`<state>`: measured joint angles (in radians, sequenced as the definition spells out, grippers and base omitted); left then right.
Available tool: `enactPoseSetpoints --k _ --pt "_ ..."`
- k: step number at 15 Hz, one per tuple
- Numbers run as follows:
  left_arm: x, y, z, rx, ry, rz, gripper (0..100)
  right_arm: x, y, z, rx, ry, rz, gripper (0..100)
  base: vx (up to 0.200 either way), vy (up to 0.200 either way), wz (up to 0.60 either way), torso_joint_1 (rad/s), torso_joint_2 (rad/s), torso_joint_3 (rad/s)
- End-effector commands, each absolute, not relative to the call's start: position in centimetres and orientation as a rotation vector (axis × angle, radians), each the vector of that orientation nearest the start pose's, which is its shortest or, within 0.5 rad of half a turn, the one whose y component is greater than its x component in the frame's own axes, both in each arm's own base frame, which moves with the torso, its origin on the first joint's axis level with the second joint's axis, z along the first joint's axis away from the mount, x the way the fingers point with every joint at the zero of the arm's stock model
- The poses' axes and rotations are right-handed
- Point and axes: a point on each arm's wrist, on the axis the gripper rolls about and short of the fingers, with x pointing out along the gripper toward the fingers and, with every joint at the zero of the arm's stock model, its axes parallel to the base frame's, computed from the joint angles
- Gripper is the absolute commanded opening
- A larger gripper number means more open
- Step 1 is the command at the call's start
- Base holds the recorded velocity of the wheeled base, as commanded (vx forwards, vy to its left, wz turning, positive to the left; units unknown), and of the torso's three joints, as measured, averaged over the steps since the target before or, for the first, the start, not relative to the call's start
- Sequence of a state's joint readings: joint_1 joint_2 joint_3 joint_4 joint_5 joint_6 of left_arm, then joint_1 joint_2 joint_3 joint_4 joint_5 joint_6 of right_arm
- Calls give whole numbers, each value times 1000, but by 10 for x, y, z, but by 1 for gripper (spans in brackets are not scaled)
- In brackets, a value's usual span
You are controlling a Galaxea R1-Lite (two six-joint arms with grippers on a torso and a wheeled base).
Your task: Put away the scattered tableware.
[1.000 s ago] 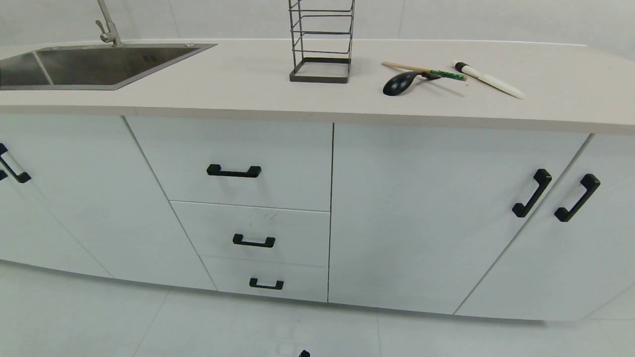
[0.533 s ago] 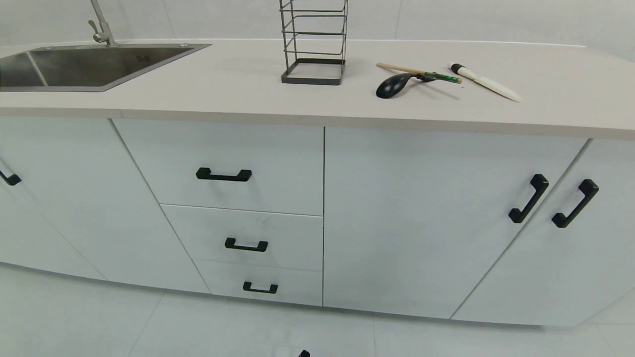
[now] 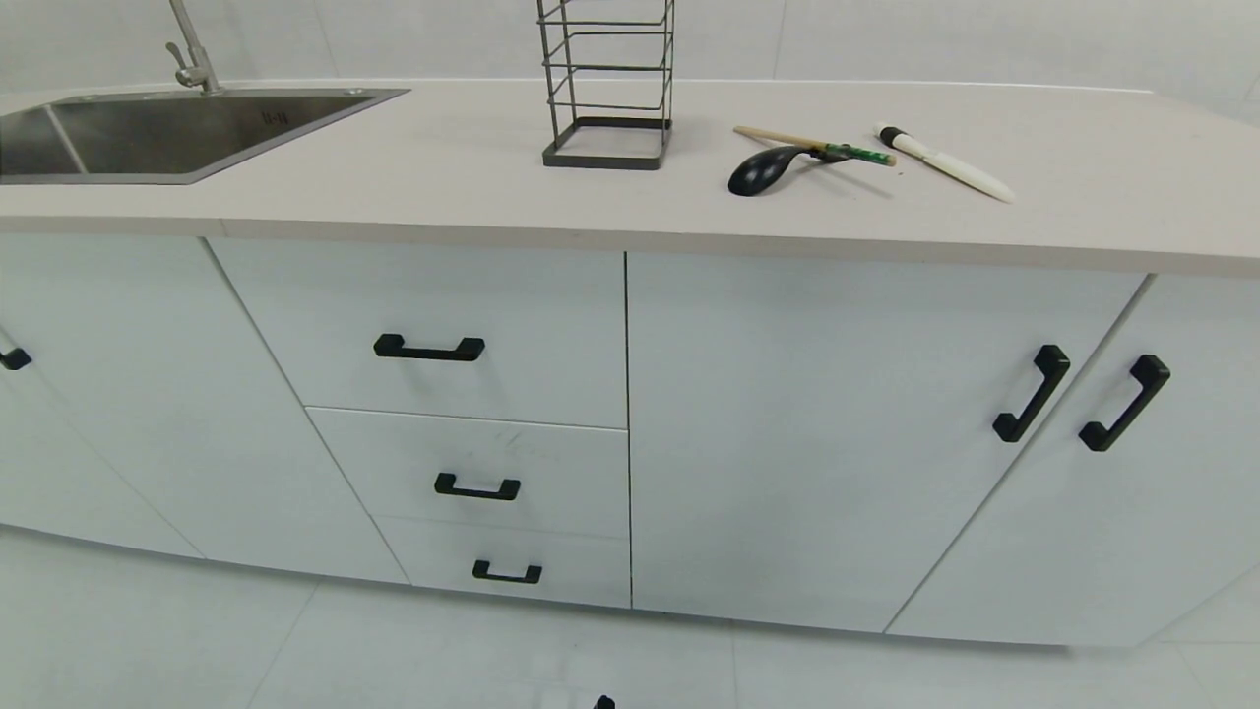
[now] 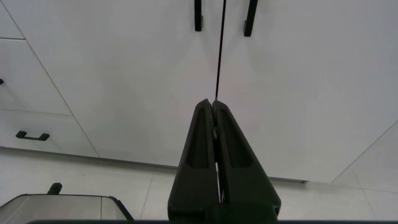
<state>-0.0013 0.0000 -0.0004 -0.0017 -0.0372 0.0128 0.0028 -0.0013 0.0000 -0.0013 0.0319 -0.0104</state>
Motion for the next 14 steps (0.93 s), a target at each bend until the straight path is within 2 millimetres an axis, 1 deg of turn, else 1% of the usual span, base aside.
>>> enactPoseSetpoints --k 1,2,3,4,6,7,8,10,11,13,14 --pt "-25 -2 94 33 -164 -79 100 -23 1 75 -11 0 35 0 0 0 0 0 0 0" --pt "-36 -3 131 141 -425 -93 100 -23 1 76 -12 -2 35 0 0 0 0 0 0 0" --pt "-36 -4 144 257 -437 -154 100 -23 1 75 -12 0 35 0 0 0 0 0 0 0" --pt "-31 -6 145 290 -392 -240 100 -23 1 76 -11 -2 35 0 0 0 0 0 0 0" --pt "-19 -10 127 309 -229 -406 100 -23 1 76 -12 -2 35 0 0 0 0 0 0 0" --pt "-15 -11 123 352 -187 -456 100 -23 1 75 -12 0 35 0 0 0 0 0 0 0" --pt "-12 -11 124 385 -171 -475 100 -23 1 75 -12 0 35 0 0 0 0 0 0 0" --pt "5 -12 130 497 -97 -542 100 -23 1 75 -12 0 35 0 0 0 0 0 0 0" --pt "21 -12 129 570 -24 -605 100 -23 1 75 -12 0 35 0 0 0 0 0 0 0" --pt "42 -14 116 625 121 -705 100 -23 1 76 -12 -2 35 0 0 0 0 0 0 0" --pt "49 -14 112 634 174 -727 100 -23 1 75 -12 0 35 0 0 0 0 0 0 0"
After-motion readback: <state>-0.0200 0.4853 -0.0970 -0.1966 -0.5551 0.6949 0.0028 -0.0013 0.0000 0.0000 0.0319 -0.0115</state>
